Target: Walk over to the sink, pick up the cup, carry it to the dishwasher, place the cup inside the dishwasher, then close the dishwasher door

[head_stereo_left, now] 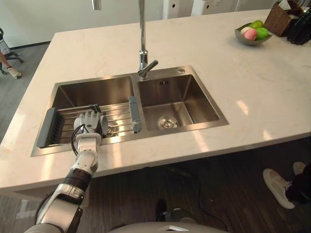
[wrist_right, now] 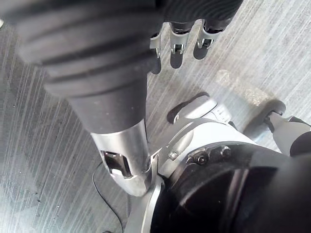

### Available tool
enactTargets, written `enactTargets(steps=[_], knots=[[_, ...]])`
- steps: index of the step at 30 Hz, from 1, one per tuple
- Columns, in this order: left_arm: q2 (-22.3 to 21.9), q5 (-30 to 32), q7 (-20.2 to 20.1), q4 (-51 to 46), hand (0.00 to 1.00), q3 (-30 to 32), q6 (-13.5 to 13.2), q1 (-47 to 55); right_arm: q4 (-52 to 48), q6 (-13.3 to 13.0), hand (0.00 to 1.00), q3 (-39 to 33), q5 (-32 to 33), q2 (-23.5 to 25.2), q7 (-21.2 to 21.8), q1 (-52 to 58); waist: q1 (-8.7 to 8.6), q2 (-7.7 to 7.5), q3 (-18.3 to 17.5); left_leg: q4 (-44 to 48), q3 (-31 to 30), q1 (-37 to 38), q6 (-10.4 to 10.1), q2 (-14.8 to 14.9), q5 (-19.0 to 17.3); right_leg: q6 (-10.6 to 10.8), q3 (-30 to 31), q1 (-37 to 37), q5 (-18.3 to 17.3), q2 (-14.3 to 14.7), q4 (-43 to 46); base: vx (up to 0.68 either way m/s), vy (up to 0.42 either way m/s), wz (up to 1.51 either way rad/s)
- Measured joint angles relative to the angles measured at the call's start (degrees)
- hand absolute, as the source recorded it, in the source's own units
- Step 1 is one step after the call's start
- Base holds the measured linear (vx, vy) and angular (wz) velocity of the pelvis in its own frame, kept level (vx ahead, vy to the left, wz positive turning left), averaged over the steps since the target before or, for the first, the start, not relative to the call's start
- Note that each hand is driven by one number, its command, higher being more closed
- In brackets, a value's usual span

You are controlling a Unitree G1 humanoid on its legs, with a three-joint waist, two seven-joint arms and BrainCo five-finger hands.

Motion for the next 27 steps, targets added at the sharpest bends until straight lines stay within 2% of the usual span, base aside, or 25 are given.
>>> enactTargets(steps=[4,6,9,13,14,18,24,27], knots=[[0.16,-0.10,-0.09,-0.99,0.00,0.07,-0.97,0.17,0.14,0.01,0.00,-0.15,0.05,-0.03,0.01,0.01,0.15,0.72,-0.41,0.25,0.31,-0.35,-0.75,-0.38,0.10,1.08,0.01,0.67,0.99,-0.12,-2.17,-0.01,0.099,0.00],[0.25,-0.66,-0.13,-1.28,0.00,0.17,-2.10,0.17,0.22,0.01,0.00,-0.41,0.07,-0.02,0.02,0.05,0.13,0.82,-0.46,0.59,0.55,-1.03,-1.88,-0.43,-0.80,1.11,-0.07,1.12,2.41,-0.10,-3.35,-0.02,0.129,-0.01],[0.32,-1.77,-0.17,-1.40,0.00,0.15,-3.78,0.31,0.20,0.04,0.00,-1.30,0.15,-0.08,0.01,0.27,0.17,1.40,-0.50,0.56,0.88,-0.78,-1.68,-0.88,-1.46,1.35,0.02,2.85,5.22,-0.07,-6.46,0.03,0.112,-0.02],[0.43,-2.44,-0.53,-2.46,0.00,0.08,-4.65,1.18,0.17,0.04,0.00,-1.30,0.16,-0.20,0.00,0.28,0.27,2.08,-0.43,0.48,1.12,-0.28,-2.06,-1.10,-1.22,1.59,0.15,3.69,5.88,-0.07,-7.73,0.06,0.095,-0.01],[0.44,-2.54,-0.54,-2.40,1.00,0.08,-5.10,1.40,0.17,0.05,0.00,-1.30,0.16,-0.20,-0.02,0.28,0.30,2.06,-0.41,0.21,1.09,0.34,-2.11,-1.10,-1.19,1.65,0.14,4.43,5.95,0.09,-8.30,0.05,0.061,0.04],[0.82,-2.79,0.30,-1.38,1.00,0.37,-7.97,1.41,0.01,0.06,0.00,-1.26,0.16,-0.20,-0.05,0.27,0.43,1.78,-0.20,-0.45,1.15,1.09,-2.29,-1.25,-1.06,1.83,0.24,6.26,7.32,0.47,-11.39,0.02,0.069,0.01],[1.35,-3.54,2.53,0.67,1.00,1.33,-13.39,1.21,-0.33,0.05,0.00,-1.21,0.16,-0.37,-0.10,0.28,0.33,1.95,0.05,-0.58,1.28,1.29,-2.88,-1.20,-1.74,1.88,0.40,6.45,7.35,0.52,-11.66,0.00,0.082,-0.01],[1.94,-4.07,2.60,0.69,1.00,1.23,-14.88,1.22,-0.36,0.04,0.00,-1.14,0.16,-0.43,-0.15,0.29,0.48,2.06,0.12,-0.59,1.28,1.31,-2.83,-1.12,-1.82,1.88,0.41,6.44,7.35,0.60,-11.66,0.01,0.074,-0.01]])
